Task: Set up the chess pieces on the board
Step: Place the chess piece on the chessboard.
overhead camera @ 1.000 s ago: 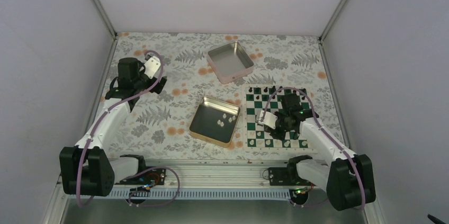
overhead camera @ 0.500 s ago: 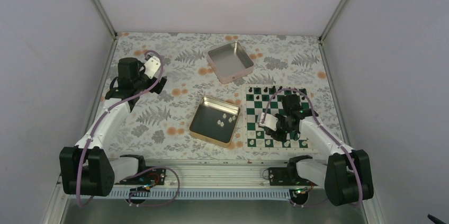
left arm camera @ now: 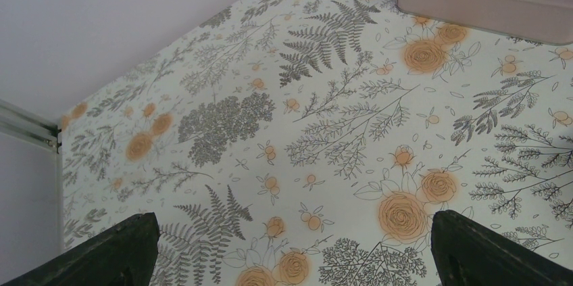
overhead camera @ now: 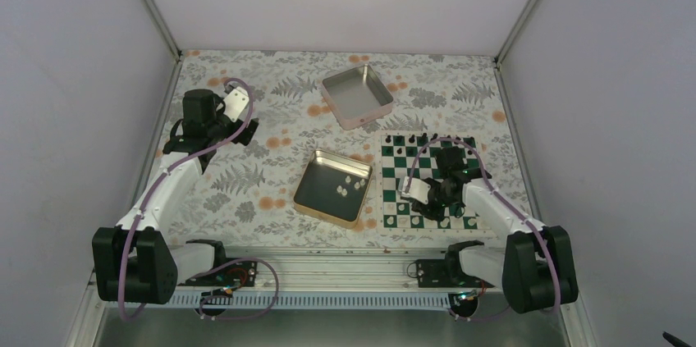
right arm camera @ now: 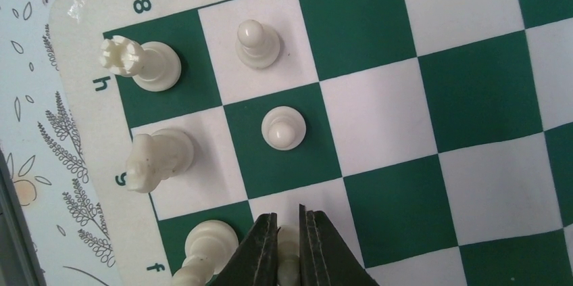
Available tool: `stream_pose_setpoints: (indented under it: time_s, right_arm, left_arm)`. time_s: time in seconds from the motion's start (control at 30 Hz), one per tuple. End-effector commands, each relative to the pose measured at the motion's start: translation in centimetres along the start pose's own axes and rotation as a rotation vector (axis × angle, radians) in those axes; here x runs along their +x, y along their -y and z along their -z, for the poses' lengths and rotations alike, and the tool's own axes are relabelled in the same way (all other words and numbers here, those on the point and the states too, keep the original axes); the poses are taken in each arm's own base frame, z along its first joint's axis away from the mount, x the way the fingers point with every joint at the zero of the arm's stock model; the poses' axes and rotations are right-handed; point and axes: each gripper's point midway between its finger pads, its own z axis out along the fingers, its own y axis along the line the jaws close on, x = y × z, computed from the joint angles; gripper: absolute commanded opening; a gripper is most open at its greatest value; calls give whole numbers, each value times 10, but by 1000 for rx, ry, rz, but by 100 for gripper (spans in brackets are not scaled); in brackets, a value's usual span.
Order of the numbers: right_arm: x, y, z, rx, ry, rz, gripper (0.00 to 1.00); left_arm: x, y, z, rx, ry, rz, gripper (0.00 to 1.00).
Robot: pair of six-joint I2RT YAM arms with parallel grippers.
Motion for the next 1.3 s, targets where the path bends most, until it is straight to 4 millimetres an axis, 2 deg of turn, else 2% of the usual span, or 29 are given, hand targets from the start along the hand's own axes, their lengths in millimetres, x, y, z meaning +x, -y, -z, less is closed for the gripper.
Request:
stream_pose_setpoints:
  time_s: [0.0,0.17,0.33,0.43,0.57,0.9,1.07,1.27]
  right_arm:
    - [3,-2,-4,-11,9,-7,11]
    - [2,2,-4,5,13,-7,21]
    - [-2,10,-1,50,28,0,24]
    - [-5,15,3,81,33,6,23]
    - [-8,19,8,98,36,11,15]
    - [-10,15,12,73,36,7,19]
    - [-34,29,31,136,124,30,27]
    - [-62,47,45,96,182,38,29]
  left_arm:
    - [-3,2,0,10,11,7,100]
    - [-3,2,0,9,13,7,100]
    - [-3,1,1,6,14,7,100]
    - [-4,2,1,5,16,6,100]
    - [-3,2,1,7,14,6,100]
    - [-3,2,1,7,14,5,100]
    - [-3,2,1,6,15,5,100]
    - [-4,2,3,3,19,4,100]
